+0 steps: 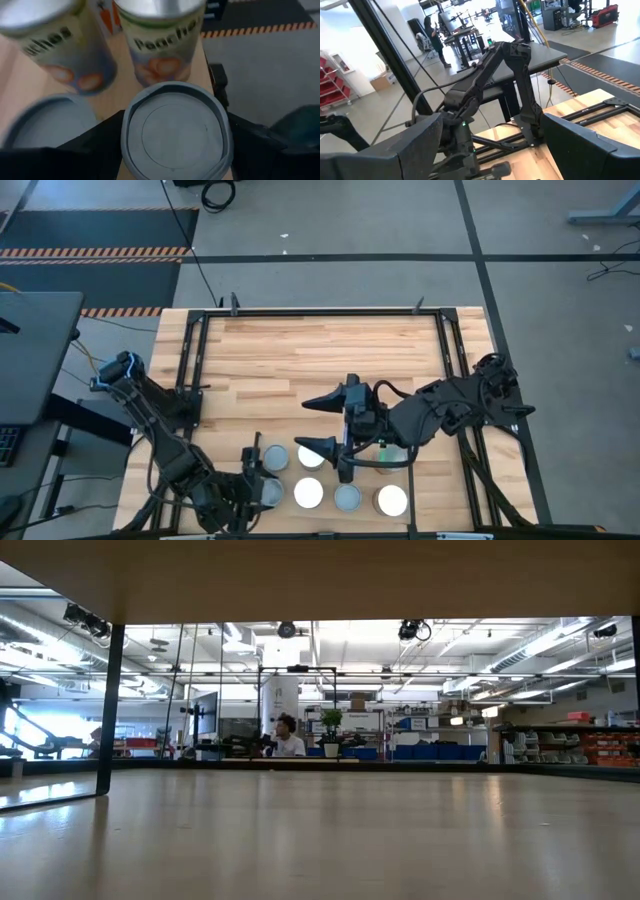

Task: Pick and place cans onto a shelf
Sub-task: Put the canned oranges on the shelf

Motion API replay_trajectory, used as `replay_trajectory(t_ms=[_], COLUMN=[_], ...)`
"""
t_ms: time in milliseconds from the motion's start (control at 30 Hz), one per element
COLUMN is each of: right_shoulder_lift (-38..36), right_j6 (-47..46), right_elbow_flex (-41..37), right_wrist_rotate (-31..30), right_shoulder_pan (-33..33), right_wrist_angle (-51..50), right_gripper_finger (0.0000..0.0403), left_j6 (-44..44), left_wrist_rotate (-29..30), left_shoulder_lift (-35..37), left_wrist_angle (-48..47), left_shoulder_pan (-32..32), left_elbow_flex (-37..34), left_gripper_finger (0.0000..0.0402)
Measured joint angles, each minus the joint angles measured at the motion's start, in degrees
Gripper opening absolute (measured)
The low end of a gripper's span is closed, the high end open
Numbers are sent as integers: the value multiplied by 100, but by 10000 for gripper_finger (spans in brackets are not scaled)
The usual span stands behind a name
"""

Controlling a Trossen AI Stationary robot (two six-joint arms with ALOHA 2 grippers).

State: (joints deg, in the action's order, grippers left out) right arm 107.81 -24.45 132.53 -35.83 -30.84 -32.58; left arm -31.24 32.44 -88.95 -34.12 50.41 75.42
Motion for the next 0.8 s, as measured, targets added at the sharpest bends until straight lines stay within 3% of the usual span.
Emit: replay_trajectory(t_ms=[533, 800], right_shoulder_lift=[0, 0], right_j6=[-521, -530], right_elbow_flex=[0, 0], right_wrist_rotate=[129, 95], right_shoulder_pan=[-232, -239], right_wrist_angle=[-7, -132], right_gripper_finger=[346, 346], left_j6=[-291, -370], left_wrist_rotate=[-70, -124], left_shoulder_lift=[-91, -218], left_wrist_angle=[119, 169], left_shoulder_pan=[-110, -103], left_elbow_flex=[2, 0], left_gripper_finger=[294, 344])
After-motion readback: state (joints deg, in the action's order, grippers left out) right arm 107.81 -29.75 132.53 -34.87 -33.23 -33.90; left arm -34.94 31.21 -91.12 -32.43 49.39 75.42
